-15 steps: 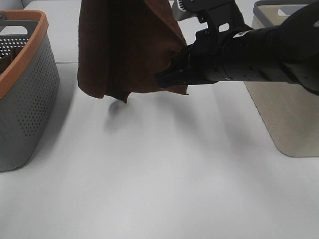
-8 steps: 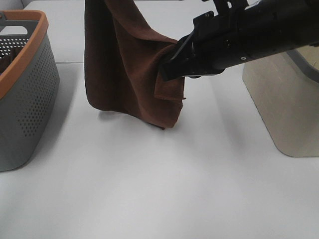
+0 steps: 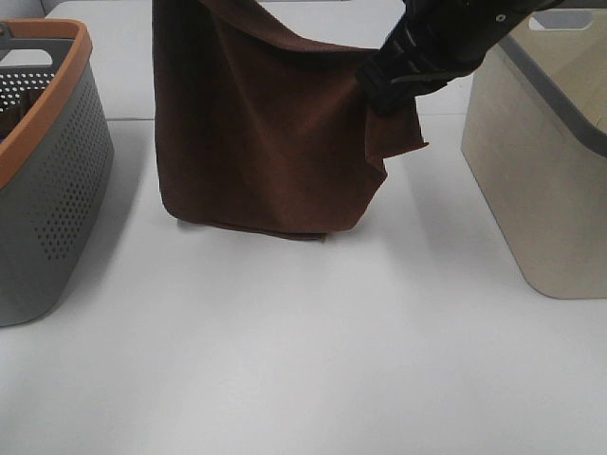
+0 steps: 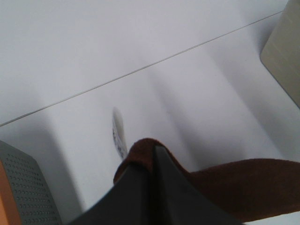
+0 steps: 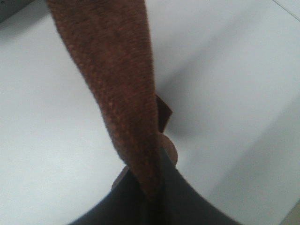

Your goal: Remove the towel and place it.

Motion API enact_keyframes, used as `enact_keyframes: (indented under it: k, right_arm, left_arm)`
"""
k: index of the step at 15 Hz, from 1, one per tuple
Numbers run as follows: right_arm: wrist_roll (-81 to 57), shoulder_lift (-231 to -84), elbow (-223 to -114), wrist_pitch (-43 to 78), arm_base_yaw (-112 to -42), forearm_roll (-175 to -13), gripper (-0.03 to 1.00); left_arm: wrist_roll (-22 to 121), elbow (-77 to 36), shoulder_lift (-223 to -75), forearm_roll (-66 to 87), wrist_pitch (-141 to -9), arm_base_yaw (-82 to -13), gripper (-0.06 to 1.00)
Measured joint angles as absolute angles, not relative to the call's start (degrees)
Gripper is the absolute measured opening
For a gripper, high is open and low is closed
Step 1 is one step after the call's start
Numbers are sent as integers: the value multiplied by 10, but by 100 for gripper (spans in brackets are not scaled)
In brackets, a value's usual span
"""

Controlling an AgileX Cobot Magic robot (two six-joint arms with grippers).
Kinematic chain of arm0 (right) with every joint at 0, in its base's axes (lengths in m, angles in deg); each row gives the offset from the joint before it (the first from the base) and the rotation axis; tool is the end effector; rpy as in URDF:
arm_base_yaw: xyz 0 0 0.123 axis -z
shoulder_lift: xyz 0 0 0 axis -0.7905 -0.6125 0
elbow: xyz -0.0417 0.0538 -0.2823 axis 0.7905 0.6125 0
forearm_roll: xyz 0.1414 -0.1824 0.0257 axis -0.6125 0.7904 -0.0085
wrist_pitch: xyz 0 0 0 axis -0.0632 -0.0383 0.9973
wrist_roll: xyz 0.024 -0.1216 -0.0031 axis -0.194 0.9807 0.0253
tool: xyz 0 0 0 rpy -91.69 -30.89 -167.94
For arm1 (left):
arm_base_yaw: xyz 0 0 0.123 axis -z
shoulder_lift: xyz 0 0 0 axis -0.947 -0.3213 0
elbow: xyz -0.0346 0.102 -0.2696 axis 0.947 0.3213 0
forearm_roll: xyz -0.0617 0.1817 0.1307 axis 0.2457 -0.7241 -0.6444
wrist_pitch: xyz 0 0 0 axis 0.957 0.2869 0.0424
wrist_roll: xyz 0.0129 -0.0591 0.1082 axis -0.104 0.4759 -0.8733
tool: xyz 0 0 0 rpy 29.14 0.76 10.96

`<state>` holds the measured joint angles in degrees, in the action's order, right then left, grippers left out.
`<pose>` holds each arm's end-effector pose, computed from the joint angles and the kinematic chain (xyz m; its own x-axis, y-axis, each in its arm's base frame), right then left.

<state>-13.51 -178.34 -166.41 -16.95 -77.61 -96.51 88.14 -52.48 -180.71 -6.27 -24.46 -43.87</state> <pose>0.3205 0.1697 0.2844 -0.5998 -0.5421 -0.5885 -0.6512 0.7581 -0.0345 0.3783 -0.1900 0.3770 -0.6237 0.2662 -0.7349 0.3999 0.9165 -0.0074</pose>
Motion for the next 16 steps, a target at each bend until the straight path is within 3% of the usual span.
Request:
enact_keyframes:
  k: [5,11,16]
  right_arm:
    - [-306,-1855,-1798,-120,-776,-789,0]
    - [-339,-1931,-1886,-25,-747,-680,0]
    - [-364,-1972,-1900,163,-700,-676,0]
  left_arm:
    - [895,-525,-1850,-60,-324,-506,0]
    - [895,-525,-1900,-63,-527,-514,0]
    - [895,-525,-1967,-62,-761,-514,0]
